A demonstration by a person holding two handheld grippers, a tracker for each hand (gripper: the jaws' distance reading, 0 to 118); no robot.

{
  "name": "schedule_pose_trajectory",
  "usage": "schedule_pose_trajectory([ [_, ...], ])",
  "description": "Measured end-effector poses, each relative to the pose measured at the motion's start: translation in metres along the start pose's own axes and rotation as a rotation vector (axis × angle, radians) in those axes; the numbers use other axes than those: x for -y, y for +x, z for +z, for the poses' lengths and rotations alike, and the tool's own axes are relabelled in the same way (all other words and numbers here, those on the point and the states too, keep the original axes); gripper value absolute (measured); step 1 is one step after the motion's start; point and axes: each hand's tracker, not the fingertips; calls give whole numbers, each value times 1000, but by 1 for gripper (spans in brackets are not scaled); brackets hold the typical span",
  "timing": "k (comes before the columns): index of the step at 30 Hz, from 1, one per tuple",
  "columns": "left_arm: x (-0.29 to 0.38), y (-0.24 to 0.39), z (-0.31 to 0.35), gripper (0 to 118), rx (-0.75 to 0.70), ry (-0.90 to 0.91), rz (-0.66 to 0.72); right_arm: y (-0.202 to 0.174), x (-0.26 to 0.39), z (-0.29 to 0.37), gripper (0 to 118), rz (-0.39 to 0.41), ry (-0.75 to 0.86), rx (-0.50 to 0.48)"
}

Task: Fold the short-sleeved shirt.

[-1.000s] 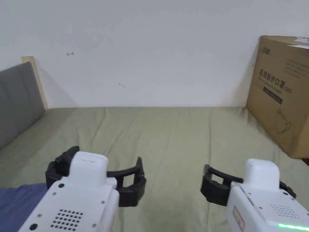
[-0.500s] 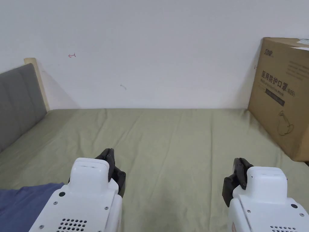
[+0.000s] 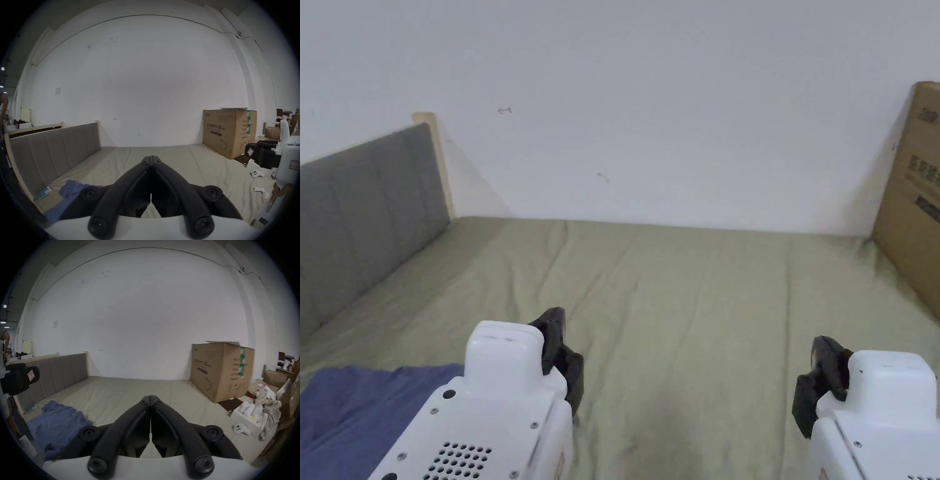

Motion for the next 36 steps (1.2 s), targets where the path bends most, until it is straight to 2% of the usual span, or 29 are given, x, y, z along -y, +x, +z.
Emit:
schedule_pose_trajectory([
  [4,-4,-33,20,0,-98,-9,18,-37,-6,-14,0,1,-9,-146],
  [7,-4,-69,43,0,-236,-21,5,-79,-4,-24,0,22,-21,-287],
  [11,-2,-114,72,0,-404,-50,8,-132,6,-35,0,-2,-95,-466],
  [14,4,-140,85,0,-488,-85,24,-167,17,-40,0,41,-130,-555],
  [19,30,-164,67,0,-517,-185,46,-190,27,-48,0,93,-170,-604],
  [22,59,-183,40,0,-478,-265,156,-191,35,-56,0,113,-200,-606],
  [26,112,-209,-14,0,-410,-484,260,-190,46,-70,0,122,-239,-585],
  [27,130,-211,-30,10,-421,-531,264,-189,49,-75,0,119,-254,-582],
  [28,148,-217,-44,43,-406,-560,279,-187,51,-78,0,116,-270,-575],
  [29,161,-221,-57,98,-408,-610,290,-186,54,-82,0,112,-281,-571],
  [30,176,-227,-73,117,-382,-695,304,-185,57,-85,0,111,-291,-569],
  [31,192,-228,-85,118,-348,-752,350,-185,59,-89,0,115,-306,-564],
  [32,203,-229,-94,113,-331,-750,366,-184,61,-92,0,118,-315,-560],
  [33,210,-228,-104,113,-318,-739,369,-183,64,-96,0,122,-321,-554],
  [35,222,-226,-119,113,-374,-829,375,-181,69,-103,0,127,-336,-544],
  [36,230,-227,-127,111,-336,-830,393,-181,71,-105,0,126,-347,-537],
])
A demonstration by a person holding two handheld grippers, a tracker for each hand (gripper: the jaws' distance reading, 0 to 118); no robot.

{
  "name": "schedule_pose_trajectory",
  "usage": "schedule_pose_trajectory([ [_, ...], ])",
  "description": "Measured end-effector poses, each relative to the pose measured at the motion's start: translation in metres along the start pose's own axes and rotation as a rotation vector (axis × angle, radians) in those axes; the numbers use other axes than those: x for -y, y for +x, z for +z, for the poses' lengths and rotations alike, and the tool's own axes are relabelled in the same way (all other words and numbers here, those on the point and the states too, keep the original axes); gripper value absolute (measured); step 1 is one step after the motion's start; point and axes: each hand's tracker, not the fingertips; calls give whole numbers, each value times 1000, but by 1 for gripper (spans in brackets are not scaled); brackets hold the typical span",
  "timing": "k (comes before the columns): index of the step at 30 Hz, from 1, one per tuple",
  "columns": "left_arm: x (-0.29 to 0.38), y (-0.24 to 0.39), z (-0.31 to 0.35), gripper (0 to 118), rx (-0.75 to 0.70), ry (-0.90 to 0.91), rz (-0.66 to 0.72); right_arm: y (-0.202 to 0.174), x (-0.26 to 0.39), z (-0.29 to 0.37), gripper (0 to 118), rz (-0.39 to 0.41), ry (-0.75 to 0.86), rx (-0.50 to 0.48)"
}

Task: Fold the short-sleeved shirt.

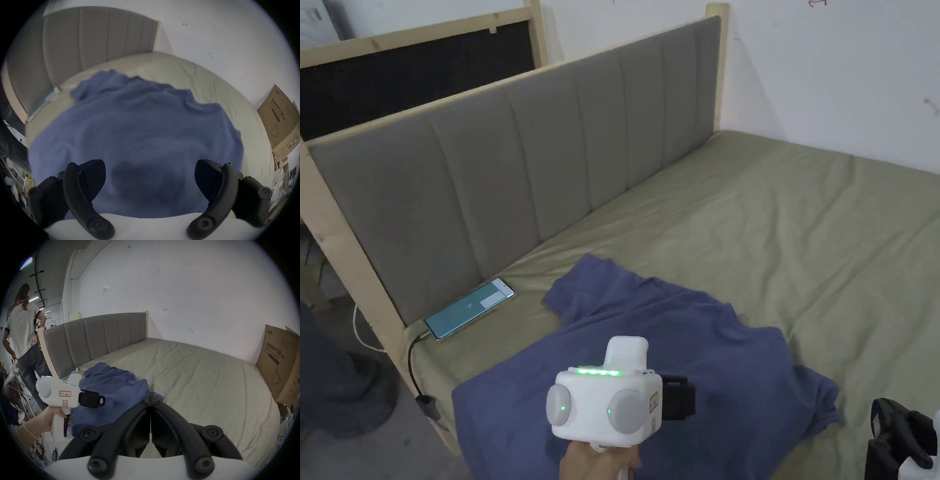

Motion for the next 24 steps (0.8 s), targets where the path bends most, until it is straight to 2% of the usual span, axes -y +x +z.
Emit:
schedule_pose_trajectory([
  [2,0,4,-25,102,2,-89,-4,6,3,-4,0,-20,-20,3],
  [3,2,8,-33,98,-61,-139,-36,10,4,-6,0,-32,-30,5],
  [4,4,16,-34,89,-119,-96,-94,12,6,-8,0,-40,-40,8],
  [5,4,22,-29,69,-114,-64,-119,15,8,-9,0,-45,-47,13],
  [6,3,25,-27,69,-118,-70,-116,17,10,-10,0,-48,-52,19],
  [7,3,25,-23,63,-113,-53,-99,20,12,-11,0,-50,-59,24],
  [8,1,26,-24,51,-119,-50,-96,22,15,-12,0,-55,-69,30],
  [9,-2,26,-27,34,-134,-50,-96,24,16,-13,0,-65,-79,35],
  [10,-3,26,-32,9,-146,-45,-94,26,18,-13,0,-81,-92,37],
  [11,-4,22,-35,4,-205,-54,-99,28,19,-12,0,-98,-99,36],
  [12,-5,23,-37,4,-161,-80,-81,30,21,-10,0,-114,-100,37],
  [15,-9,25,-33,4,-175,-86,-116,35,25,-6,0,-114,-109,58],
  [19,-25,5,-18,3,-73,-110,83,51,25,7,0,-147,-115,85],
  [21,-32,2,-3,3,-40,-70,132,61,23,15,0,-166,-105,109],
  [24,-50,14,29,3,33,3,123,80,19,28,0,-190,-80,168],
])
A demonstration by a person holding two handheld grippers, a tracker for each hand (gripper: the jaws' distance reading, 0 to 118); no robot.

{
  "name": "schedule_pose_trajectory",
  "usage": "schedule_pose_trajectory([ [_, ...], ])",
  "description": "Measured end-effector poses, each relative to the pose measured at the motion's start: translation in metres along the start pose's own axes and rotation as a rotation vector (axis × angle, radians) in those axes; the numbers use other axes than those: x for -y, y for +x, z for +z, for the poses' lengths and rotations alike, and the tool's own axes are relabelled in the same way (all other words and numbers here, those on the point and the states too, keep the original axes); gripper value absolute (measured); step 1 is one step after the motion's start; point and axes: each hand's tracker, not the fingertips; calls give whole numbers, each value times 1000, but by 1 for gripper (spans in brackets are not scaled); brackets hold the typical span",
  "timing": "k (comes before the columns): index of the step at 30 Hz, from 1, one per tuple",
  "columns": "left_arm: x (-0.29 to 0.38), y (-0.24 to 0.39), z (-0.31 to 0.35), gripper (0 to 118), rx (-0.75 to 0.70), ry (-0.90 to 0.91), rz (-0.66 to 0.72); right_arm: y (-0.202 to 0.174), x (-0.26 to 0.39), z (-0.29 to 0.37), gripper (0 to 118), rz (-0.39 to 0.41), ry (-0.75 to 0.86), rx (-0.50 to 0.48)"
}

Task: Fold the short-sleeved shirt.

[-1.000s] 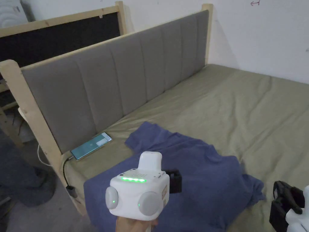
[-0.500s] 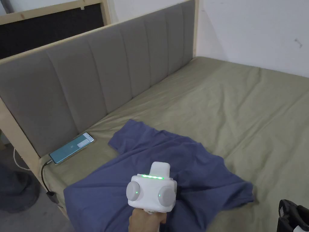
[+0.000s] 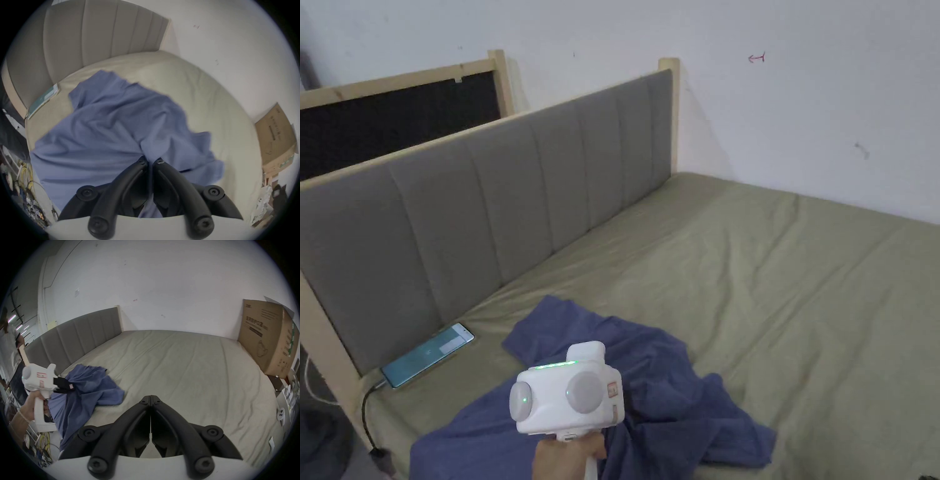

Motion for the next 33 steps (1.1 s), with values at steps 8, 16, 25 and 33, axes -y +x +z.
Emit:
schedule_pose_trajectory([
  [8,-15,128,47,3,335,40,-62,67,-16,50,0,-133,84,145],
  [16,41,326,103,3,805,-53,-282,147,-32,137,0,-225,232,360],
  [25,186,446,110,3,989,-298,-574,222,2,215,0,-333,267,603],
  [33,294,451,19,72,726,-488,-786,257,75,202,0,-471,81,624],
])
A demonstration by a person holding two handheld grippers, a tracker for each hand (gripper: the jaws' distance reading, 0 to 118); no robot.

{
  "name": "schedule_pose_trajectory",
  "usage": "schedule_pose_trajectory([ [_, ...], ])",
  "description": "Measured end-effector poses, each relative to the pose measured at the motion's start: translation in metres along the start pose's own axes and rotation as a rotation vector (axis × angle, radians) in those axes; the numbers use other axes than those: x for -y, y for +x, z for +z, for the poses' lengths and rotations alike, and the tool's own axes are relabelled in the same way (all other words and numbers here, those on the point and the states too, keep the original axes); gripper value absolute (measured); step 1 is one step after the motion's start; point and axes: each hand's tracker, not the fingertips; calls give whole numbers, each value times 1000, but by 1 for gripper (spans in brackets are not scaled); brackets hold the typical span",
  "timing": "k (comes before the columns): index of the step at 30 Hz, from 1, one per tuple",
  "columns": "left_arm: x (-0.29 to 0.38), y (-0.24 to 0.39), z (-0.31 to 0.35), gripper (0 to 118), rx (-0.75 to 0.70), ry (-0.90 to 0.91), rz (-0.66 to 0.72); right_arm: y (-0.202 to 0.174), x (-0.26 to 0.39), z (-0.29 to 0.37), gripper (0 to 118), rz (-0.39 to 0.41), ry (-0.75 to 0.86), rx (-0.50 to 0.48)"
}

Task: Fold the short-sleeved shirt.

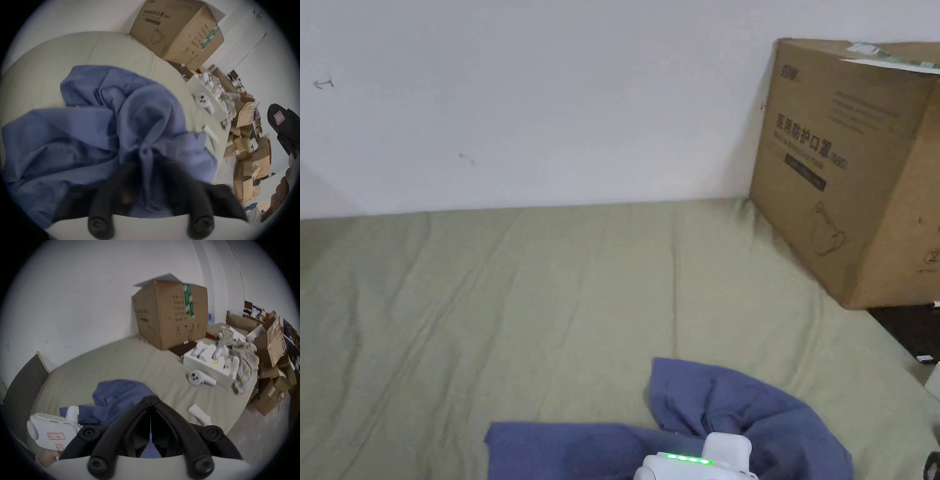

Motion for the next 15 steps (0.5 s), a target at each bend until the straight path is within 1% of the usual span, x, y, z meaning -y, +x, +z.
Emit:
schedule_pose_trajectory([
  [1,3,-2,-1,106,-2,4,-15,2,5,-4,0,1,-19,3],
  [2,2,-3,5,116,8,1,-29,2,8,-6,0,5,-29,1],
  [3,3,-1,10,108,-5,-7,-43,2,10,-10,0,6,-40,0],
  [5,3,-1,43,106,-5,104,-97,-2,12,-14,0,7,-60,-8],
  [6,2,-3,56,104,-15,111,-105,-4,13,-15,0,7,-63,-19],
  [7,3,-9,73,94,-6,109,-95,-9,12,-14,0,13,-64,-31],
  [8,5,-17,89,67,13,142,-72,-14,12,-13,0,25,-59,-43],
  [9,7,-24,104,67,16,178,-33,-19,12,-13,0,41,-52,-55],
  [10,8,-35,109,59,-4,209,1,-25,12,-13,0,56,-49,-60],
  [11,13,-44,121,40,-52,222,17,-30,12,-13,0,66,-49,-68],
  [12,19,-52,127,16,-94,232,19,-35,13,-13,0,71,-50,-84],
  [13,27,-61,134,6,-155,243,12,-39,15,-14,0,70,-54,-102],
  [14,34,-73,136,3,-210,246,25,-44,16,-14,0,71,-59,-117],
  [15,40,-84,140,0,-235,240,41,-49,18,-15,0,76,-65,-128],
])
